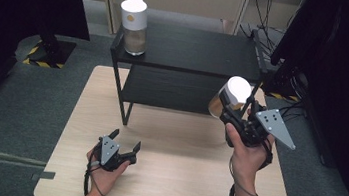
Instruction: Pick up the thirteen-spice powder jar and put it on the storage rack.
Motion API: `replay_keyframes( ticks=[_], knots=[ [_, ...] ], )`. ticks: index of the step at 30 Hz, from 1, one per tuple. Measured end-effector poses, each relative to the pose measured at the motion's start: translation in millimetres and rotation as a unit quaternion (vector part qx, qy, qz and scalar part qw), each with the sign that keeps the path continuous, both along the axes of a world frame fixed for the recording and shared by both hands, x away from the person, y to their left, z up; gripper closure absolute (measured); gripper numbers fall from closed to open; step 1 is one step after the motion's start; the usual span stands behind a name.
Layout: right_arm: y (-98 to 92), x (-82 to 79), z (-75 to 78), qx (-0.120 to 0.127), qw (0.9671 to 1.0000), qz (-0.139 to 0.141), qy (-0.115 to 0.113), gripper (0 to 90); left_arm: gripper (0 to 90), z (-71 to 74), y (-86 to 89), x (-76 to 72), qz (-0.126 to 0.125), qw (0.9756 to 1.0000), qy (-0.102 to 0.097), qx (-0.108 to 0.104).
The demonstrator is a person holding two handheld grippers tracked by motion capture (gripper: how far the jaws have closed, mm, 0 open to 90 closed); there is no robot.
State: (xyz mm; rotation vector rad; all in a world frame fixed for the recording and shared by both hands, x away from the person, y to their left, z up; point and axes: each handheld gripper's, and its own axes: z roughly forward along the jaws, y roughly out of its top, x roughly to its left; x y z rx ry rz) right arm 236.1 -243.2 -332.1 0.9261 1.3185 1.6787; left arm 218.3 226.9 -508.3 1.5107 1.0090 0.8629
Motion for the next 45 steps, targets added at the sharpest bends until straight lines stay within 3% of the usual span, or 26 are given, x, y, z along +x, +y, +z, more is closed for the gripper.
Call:
replay_keyframes(
  ticks=[45],
  knots=[
    [0.7,18.1,49.9,0.004,0.9997,-0.013,-0.022,31.0,8.9,0.5,-0.4,0.3,-0.001,1.0000,0.001,0.003]
  ],
)
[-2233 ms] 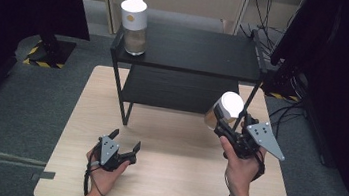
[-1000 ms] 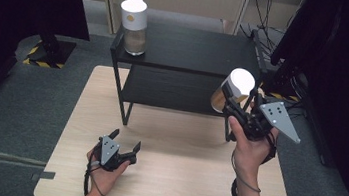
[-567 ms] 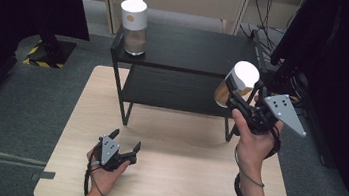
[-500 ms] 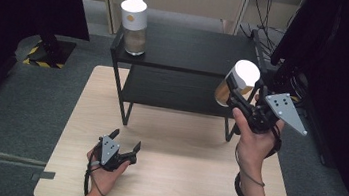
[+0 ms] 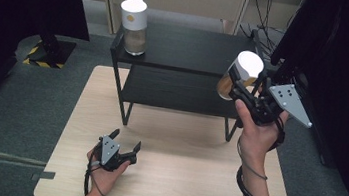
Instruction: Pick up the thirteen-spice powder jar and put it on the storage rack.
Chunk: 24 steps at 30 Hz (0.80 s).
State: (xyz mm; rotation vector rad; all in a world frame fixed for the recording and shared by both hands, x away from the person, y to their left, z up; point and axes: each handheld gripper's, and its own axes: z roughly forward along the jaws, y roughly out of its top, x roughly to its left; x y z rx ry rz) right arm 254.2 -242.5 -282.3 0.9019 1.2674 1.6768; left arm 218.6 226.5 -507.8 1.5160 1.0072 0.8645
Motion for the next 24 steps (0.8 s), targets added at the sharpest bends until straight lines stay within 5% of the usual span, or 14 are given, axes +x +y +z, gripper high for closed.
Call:
replay_keyframes(
  ticks=[24],
  knots=[
    [4.7,21.9,31.5,0.012,0.9999,-0.004,0.007,31.0,8.9,-0.5,-0.2,0.0,-0.003,1.0000,-0.003,0.003]
  ],
)
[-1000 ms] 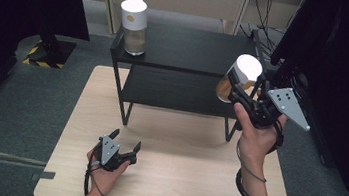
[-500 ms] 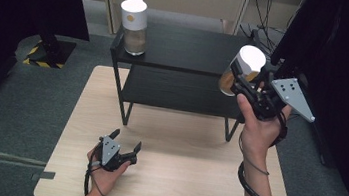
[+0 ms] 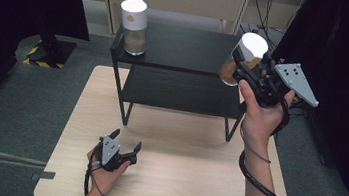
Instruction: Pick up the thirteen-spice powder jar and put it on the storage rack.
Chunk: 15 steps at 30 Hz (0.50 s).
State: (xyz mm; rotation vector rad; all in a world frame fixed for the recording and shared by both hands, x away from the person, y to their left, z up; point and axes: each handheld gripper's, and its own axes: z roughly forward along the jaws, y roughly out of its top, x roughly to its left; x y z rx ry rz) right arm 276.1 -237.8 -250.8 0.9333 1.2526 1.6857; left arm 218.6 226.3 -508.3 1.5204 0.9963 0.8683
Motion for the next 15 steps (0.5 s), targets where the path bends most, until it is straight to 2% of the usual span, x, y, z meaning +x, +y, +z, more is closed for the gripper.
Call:
replay_keyframes(
  ticks=[15],
  knots=[
    [2.1,18.2,15.1,-0.003,0.9997,-0.021,0.016,31.0,8.9,0.3,-0.2,0.4,0.000,1.0000,0.001,0.000]
  ],
)
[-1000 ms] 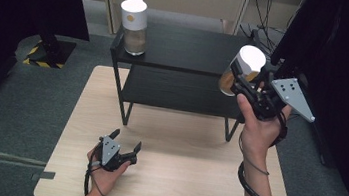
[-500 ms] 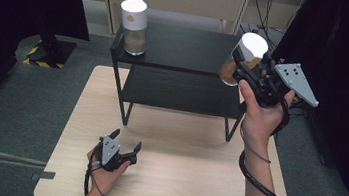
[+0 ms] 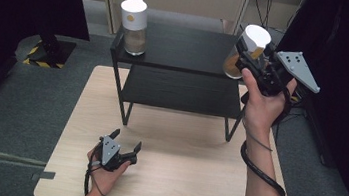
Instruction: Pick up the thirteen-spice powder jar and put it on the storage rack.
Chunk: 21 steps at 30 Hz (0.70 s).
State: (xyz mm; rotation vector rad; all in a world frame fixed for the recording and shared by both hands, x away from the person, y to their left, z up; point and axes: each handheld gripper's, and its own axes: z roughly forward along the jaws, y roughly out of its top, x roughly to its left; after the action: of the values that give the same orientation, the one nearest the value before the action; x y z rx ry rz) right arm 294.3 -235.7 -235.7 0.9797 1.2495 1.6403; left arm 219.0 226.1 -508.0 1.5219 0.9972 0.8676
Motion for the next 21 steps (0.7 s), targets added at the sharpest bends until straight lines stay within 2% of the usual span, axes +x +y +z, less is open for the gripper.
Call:
replay_keyframes(
  ticks=[10,21],
  knots=[
    [5.4,19.7,13.9,-0.019,0.9993,-0.025,0.019,31.0,8.9,-0.5,-0.1,-0.1,0.000,1.0000,-0.001,-0.001],
    [11.5,34.7,21.4,-0.034,0.9979,-0.048,0.028,31.0,8.9,-0.5,-0.2,-0.1,0.000,1.0000,-0.001,0.000]
  ],
)
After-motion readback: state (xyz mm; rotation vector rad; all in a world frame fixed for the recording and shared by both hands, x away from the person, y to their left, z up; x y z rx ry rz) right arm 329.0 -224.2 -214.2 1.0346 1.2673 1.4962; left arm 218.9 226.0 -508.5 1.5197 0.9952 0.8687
